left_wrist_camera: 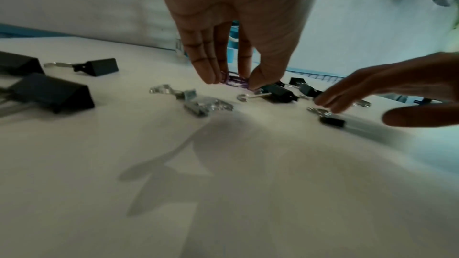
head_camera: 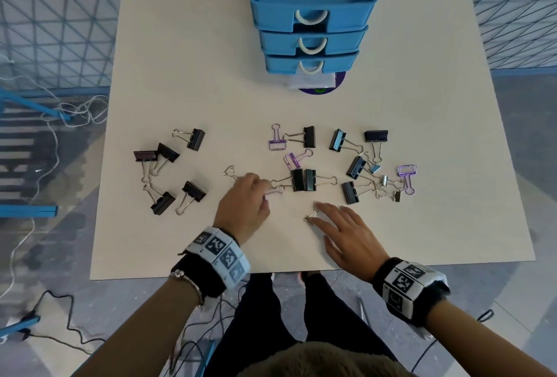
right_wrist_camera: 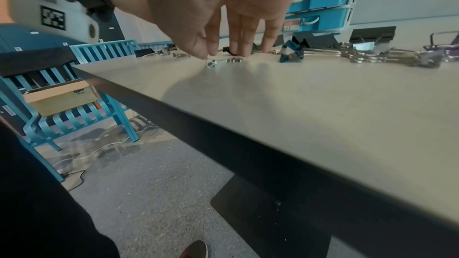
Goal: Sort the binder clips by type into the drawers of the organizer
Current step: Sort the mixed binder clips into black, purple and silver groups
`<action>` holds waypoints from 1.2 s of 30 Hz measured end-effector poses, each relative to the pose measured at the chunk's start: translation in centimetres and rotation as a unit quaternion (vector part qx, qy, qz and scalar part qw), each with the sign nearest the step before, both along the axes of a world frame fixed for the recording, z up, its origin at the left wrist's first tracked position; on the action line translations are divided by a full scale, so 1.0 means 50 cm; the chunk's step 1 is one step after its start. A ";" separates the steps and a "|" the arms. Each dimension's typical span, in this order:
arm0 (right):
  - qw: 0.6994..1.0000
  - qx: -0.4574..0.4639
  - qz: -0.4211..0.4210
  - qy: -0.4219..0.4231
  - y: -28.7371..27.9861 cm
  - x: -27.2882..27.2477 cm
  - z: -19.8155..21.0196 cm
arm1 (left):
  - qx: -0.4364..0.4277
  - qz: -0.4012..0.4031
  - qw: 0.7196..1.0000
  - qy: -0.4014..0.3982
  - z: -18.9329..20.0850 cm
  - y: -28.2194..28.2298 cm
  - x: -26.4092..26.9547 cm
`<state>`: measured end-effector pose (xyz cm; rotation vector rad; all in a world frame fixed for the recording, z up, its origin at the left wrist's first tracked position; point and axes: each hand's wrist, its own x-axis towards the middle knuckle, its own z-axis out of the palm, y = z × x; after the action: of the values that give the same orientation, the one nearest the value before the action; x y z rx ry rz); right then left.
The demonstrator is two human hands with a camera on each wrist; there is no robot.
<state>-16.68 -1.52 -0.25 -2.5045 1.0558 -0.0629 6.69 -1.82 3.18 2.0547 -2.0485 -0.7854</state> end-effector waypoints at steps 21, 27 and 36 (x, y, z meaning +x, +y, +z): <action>0.997 0.016 -0.012 0.071 -0.047 0.081 0.010 | -0.004 -0.024 0.999 0.047 0.002 0.004 -0.015; 0.999 0.046 -0.017 0.003 -0.035 0.064 0.008 | -0.005 -0.090 0.996 -0.013 -0.014 -0.002 -0.079; 0.994 -0.023 -0.104 -0.026 -0.085 0.038 0.014 | -0.018 -0.134 0.986 -0.098 -0.047 -0.033 -0.107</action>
<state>-14.79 -5.75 0.47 -2.4101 1.3018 -0.2149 1.35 -3.46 0.83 1.9290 -2.4647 -0.5968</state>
